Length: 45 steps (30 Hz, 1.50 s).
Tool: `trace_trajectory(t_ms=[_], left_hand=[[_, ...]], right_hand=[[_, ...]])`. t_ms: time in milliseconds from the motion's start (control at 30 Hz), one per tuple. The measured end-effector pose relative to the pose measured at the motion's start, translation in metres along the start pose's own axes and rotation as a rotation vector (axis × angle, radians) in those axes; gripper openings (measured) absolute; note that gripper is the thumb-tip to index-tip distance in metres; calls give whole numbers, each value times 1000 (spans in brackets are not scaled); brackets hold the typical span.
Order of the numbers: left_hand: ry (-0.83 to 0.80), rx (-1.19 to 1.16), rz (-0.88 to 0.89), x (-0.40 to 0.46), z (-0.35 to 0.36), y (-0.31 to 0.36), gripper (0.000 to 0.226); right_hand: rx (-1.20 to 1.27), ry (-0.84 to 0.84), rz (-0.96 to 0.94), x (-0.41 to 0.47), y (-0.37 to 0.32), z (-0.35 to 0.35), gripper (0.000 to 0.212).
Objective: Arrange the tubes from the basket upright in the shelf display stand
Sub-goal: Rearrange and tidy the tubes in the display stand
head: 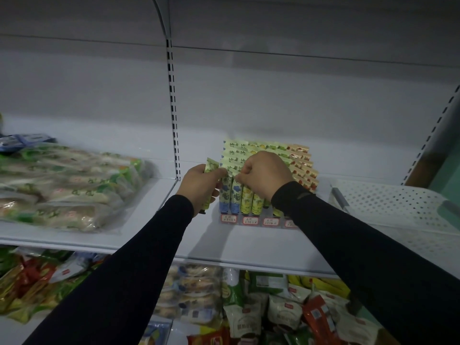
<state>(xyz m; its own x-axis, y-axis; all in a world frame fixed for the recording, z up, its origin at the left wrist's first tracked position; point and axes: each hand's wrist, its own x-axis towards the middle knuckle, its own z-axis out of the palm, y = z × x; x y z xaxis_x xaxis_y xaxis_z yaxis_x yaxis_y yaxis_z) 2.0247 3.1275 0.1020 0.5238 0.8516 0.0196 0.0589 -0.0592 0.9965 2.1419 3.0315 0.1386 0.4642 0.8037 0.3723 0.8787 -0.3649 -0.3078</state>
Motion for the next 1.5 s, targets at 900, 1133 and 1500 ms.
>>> trace_trajectory(t_ms=[900,1133,1500], left_hand=[[-47,-311,123,-30,-22,34,7],[-46,226,452,-54,12,36,10],[-228,301,328,-60,32,33,22]], right_hand=[[356,141,-190,-29,6,-22,33],[641,29,64,-32,7,-52,74],[660,5,122,-35,42,-75,15]])
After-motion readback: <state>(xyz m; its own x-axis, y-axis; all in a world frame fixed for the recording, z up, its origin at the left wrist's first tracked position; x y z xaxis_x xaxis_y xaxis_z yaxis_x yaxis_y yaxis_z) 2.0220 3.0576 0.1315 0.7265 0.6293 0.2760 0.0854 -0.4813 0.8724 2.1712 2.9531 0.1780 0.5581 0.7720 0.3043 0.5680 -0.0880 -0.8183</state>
